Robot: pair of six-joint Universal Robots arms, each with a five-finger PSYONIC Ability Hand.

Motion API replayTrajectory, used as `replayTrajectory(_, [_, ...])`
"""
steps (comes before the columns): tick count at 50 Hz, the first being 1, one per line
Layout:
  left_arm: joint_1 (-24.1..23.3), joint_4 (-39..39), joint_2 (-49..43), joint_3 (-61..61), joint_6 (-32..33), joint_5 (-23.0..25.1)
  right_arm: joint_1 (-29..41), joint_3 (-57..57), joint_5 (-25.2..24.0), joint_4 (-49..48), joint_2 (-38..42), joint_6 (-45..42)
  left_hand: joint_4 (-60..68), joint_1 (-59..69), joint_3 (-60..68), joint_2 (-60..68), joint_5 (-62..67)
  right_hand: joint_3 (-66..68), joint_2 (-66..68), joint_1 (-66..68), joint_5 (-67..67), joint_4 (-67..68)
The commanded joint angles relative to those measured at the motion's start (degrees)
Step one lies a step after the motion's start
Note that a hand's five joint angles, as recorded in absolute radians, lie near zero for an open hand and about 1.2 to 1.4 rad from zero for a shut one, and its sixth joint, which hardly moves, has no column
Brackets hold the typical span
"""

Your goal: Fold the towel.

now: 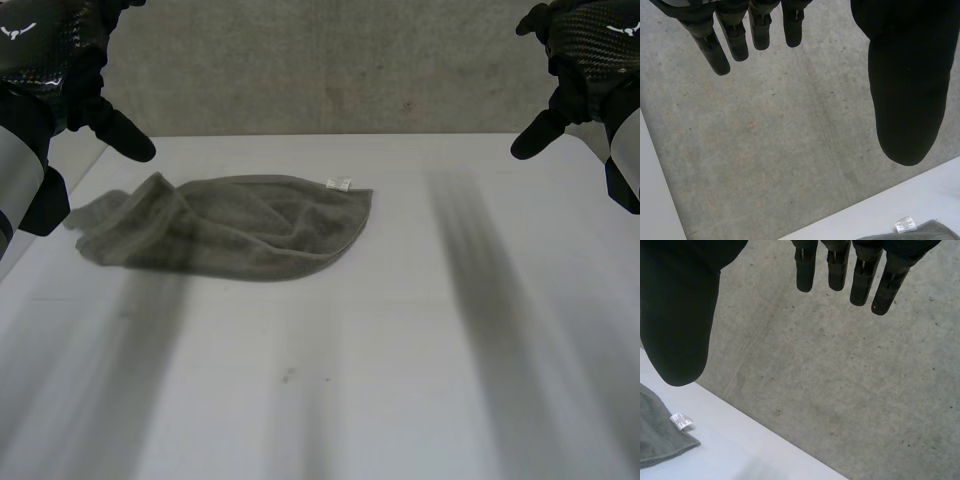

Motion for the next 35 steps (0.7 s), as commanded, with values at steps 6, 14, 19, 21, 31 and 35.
replayTrajectory(6, [0.1, -0.1, -2.2, 1.2, 0.0, 0.2, 0.1, 0.3, -0.2, -0.5, 0.4, -0.1, 2.4, 1.8, 2.3, 2.4, 0.6, -2.2, -3.8, -2.5, -3.6, -3.5])
replayTrajectory(14, [1.1, -0.1, -9.6, 3.2, 3.9, 0.3, 1.9, -0.7, -9.6, -0.6, 7.5, -0.2, 3.4, 2.8, 3.3, 3.4, 1.6, -2.2, -3.8, -2.5, -3.6, -3.5])
replayTrajectory(19, [2.6, 1.1, -16.5, 4.3, 7.6, 1.1, 3.0, -1.8, -12.7, -0.5, 13.5, 0.5, 4.9, 4.4, 4.8, 4.9, 3.1, -2.2, -3.8, -2.5, -3.6, -3.5])
replayTrajectory(21, [5.0, 1.8, -21.0, 5.5, 8.6, 2.9, 3.4, -2.5, -13.0, -0.6, 15.6, 0.7, 8.6, 8.0, 8.5, 8.6, 6.8, -2.2, -3.8, -2.5, -3.6, -3.5])
replayTrajectory(31, [9.5, 2.6, -31.2, 7.2, 8.9, 8.5, 6.7, -13.7, -21.9, -2.7, 35.0, 11.4, 10.3, 9.7, 10.2, 10.3, 8.5, 7.1, 5.5, 6.8, 5.7, 5.8])
replayTrajectory(35, [10.5, 2.5, -31.3, 6.0, 8.9, 8.3, 7.1, -18.6, -24.2, -3.1, 40.9, 16.1, 10.1, 9.6, 10.0, 10.1, 8.3, 10.3, 8.8, 10.0, 8.9, 9.0])
